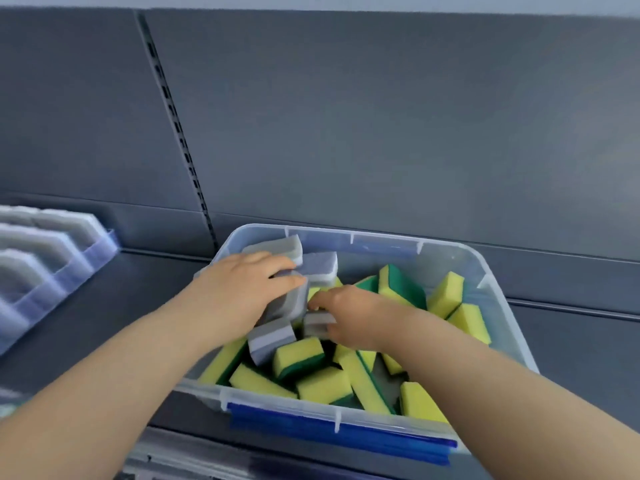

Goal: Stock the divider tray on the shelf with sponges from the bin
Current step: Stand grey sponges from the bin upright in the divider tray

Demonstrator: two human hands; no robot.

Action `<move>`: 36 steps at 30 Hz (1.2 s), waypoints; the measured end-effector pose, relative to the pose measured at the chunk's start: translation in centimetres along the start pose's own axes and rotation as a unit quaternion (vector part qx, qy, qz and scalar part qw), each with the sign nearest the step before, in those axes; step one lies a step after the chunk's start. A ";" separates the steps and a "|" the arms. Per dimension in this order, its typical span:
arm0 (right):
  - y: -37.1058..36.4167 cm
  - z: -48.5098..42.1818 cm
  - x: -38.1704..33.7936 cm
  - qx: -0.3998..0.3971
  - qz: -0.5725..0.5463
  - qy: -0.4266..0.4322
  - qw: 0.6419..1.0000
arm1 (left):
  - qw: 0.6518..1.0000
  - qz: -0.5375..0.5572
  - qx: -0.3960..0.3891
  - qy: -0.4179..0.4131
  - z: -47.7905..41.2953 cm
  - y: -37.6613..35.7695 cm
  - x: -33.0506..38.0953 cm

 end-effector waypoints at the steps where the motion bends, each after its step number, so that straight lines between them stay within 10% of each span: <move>1: -0.1 0.1 0.2 0.004 -0.003 0.001 1.000 | 0.999 -0.006 -0.034 -0.022 -0.7 0.0 0.1; 7: -0.4 1.4 2.3 -0.011 -0.023 -0.029 0.999 | 0.978 -0.055 -0.127 -0.155 -5.2 -0.8 0.6; 14: -1.0 1.5 3.0 -0.010 -0.035 -0.026 0.999 | 0.953 0.015 -0.294 -0.074 -7.2 -2.1 -0.5; 25: 6.7 5.1 6.6 0.204 -0.164 -0.202 0.944 | 0.893 0.378 -0.014 0.243 -8.5 0.0 -3.3; 36: 2.6 6.1 8.0 0.123 0.011 -0.270 0.955 | 0.907 0.345 -0.132 0.203 -6.9 -6.4 0.5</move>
Point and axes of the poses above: each hand's wrist, its own z-axis away from the middle knuckle, its own y-axis out of the back of the hand, x = y × z, the point moved 1 cm from there along -z, towards the middle knuckle, and after that the axes turned 12 degrees about x, right-handed, at the moved point
